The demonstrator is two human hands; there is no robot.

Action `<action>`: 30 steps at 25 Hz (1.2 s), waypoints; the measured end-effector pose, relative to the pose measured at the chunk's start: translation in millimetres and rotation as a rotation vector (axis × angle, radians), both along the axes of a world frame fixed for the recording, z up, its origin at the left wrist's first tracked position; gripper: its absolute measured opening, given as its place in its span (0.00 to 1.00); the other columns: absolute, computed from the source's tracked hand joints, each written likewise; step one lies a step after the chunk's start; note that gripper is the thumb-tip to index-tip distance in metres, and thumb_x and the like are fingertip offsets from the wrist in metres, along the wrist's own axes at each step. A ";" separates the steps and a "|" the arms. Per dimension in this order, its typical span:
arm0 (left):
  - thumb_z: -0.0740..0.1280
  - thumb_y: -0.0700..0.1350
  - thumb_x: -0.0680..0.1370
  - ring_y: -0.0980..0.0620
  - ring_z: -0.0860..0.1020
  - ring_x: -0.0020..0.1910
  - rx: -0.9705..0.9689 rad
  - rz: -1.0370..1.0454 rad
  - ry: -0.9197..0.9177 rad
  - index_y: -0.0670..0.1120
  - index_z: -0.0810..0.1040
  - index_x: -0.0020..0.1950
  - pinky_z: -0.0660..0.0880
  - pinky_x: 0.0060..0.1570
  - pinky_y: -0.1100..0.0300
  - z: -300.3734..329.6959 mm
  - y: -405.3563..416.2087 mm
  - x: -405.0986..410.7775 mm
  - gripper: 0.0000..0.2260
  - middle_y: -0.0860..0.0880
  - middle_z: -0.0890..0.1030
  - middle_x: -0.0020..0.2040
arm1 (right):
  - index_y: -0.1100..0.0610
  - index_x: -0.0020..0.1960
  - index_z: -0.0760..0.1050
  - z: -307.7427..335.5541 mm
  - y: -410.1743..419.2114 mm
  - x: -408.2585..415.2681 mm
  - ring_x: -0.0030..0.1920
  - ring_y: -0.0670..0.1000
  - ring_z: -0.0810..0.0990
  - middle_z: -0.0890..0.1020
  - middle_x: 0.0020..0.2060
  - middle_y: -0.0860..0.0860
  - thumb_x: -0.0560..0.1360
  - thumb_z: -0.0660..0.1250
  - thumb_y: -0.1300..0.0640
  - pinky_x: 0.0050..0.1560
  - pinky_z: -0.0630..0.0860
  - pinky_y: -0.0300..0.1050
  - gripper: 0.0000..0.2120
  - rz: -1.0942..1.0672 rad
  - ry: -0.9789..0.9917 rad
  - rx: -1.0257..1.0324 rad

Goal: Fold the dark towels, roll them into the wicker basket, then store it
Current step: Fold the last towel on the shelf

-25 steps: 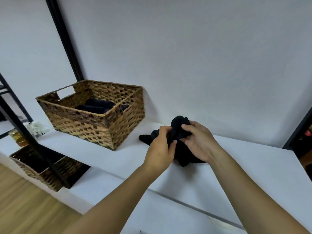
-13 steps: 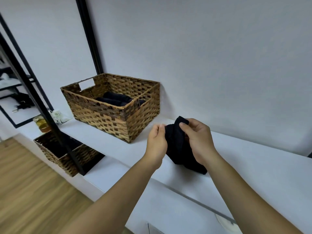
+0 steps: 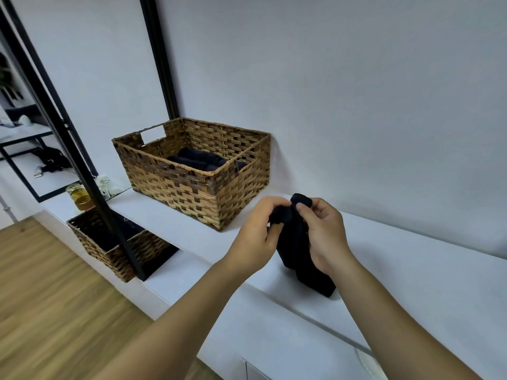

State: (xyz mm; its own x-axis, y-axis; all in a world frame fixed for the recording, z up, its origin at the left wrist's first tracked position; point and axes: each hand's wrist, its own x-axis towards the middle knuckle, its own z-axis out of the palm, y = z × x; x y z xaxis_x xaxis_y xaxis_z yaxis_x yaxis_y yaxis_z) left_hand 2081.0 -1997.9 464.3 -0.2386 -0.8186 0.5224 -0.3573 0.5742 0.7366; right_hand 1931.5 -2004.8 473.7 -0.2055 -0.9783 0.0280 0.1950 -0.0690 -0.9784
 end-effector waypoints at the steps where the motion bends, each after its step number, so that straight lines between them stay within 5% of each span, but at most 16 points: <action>1: 0.62 0.29 0.78 0.55 0.79 0.54 -0.041 0.037 -0.014 0.46 0.77 0.63 0.78 0.50 0.60 0.7 -0.1 0.5 0.18 0.53 0.80 0.55 | 0.57 0.47 0.81 0.5 -0.1 -0.9 0.46 0.57 0.84 0.86 0.45 0.58 0.78 0.68 0.60 0.56 0.80 0.59 0.03 0.004 -0.025 0.016; 5: 0.70 0.44 0.80 0.55 0.82 0.43 -0.061 0.216 0.083 0.46 0.85 0.49 0.82 0.42 0.54 6.6 -0.1 -1.4 0.05 0.56 0.83 0.44 | 0.57 0.48 0.81 4.6 1.6 -3.2 0.50 0.58 0.85 0.86 0.45 0.56 0.79 0.69 0.60 0.57 0.81 0.57 0.03 -0.039 -0.022 -0.016; 11: 0.70 0.42 0.80 0.52 0.82 0.35 0.567 0.287 0.667 0.39 0.82 0.48 0.82 0.35 0.54 34.2 1.8 -9.5 0.07 0.44 0.84 0.39 | 0.49 0.45 0.78 16.7 20.2 2.1 0.42 0.44 0.81 0.83 0.39 0.43 0.78 0.69 0.57 0.42 0.74 0.34 0.04 -0.146 0.500 -0.321; 19: 0.66 0.41 0.82 0.49 0.82 0.41 0.483 0.163 0.563 0.38 0.85 0.47 0.84 0.39 0.48 39.4 17.5 -14.8 0.10 0.37 0.84 0.43 | 0.51 0.50 0.80 17.6 25.6 13.9 0.45 0.45 0.81 0.83 0.43 0.43 0.79 0.68 0.56 0.45 0.78 0.43 0.03 -0.101 0.668 -0.405; 24: 0.65 0.41 0.83 0.46 0.79 0.41 0.433 0.117 0.496 0.33 0.81 0.47 0.84 0.42 0.47 39.4 22.9 -9.4 0.12 0.29 0.79 0.45 | 0.53 0.55 0.84 19.9 28.3 15.6 0.44 0.42 0.78 0.79 0.42 0.44 0.79 0.68 0.58 0.43 0.70 0.29 0.08 -0.154 0.786 -0.491; 30: 0.68 0.43 0.82 0.49 0.81 0.43 0.466 0.009 0.427 0.42 0.83 0.46 0.84 0.46 0.44 46.1 22.5 1.0 0.08 0.36 0.82 0.43 | 0.56 0.62 0.82 18.9 25.9 12.4 0.44 0.45 0.78 0.76 0.43 0.47 0.81 0.62 0.65 0.43 0.71 0.32 0.15 0.059 0.710 -0.494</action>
